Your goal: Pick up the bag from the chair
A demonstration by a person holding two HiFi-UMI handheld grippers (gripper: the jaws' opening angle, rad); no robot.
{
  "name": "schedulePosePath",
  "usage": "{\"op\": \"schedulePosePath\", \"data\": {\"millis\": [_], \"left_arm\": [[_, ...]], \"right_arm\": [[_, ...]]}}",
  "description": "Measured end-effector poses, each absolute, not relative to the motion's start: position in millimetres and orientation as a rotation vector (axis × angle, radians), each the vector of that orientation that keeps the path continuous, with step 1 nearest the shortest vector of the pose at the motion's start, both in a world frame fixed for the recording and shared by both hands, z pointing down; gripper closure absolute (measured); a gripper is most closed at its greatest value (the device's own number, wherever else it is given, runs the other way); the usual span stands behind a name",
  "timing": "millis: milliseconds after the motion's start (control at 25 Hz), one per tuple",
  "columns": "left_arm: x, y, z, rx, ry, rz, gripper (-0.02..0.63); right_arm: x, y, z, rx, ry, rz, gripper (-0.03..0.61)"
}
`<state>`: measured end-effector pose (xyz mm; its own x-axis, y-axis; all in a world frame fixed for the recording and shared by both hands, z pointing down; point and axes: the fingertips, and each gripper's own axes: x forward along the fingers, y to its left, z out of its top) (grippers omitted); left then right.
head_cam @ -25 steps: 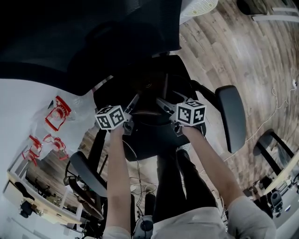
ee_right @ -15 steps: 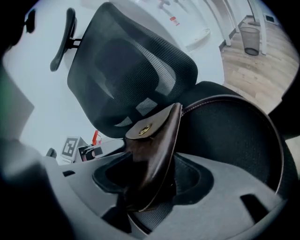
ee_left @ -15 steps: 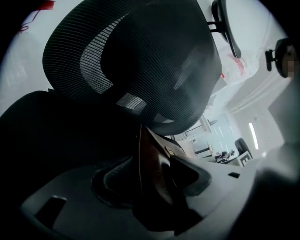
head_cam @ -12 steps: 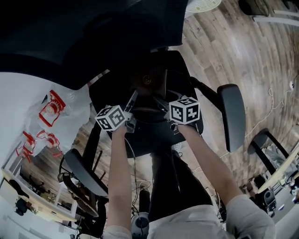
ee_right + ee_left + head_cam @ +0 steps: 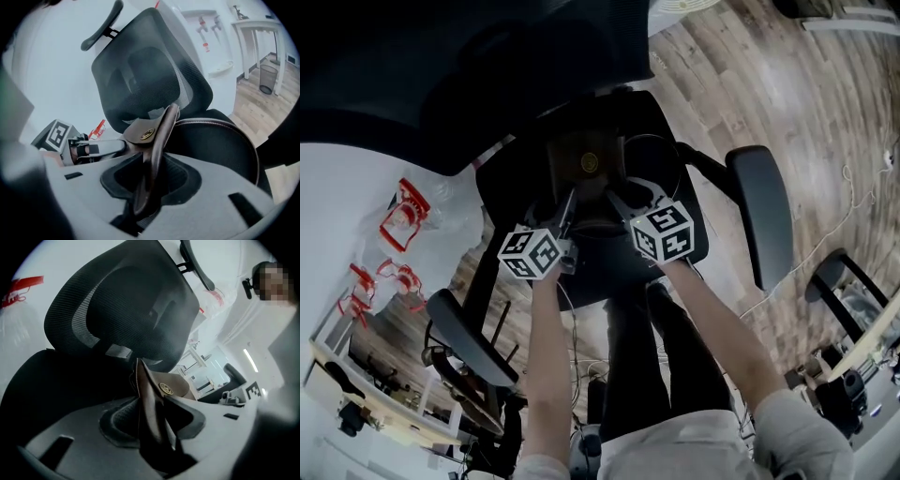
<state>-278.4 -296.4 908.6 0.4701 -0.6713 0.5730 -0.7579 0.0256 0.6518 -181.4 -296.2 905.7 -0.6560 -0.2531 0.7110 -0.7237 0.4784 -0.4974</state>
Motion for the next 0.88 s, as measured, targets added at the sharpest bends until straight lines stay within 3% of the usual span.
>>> {"op": "schedulePosePath", "data": {"millis": [880], "left_arm": [[-223, -209, 741, 1.869, -1.457, 0.046, 0.472]], "right_arm": [[-132, -219, 744, 0.858, -2.427, 0.664, 0.483]]}}
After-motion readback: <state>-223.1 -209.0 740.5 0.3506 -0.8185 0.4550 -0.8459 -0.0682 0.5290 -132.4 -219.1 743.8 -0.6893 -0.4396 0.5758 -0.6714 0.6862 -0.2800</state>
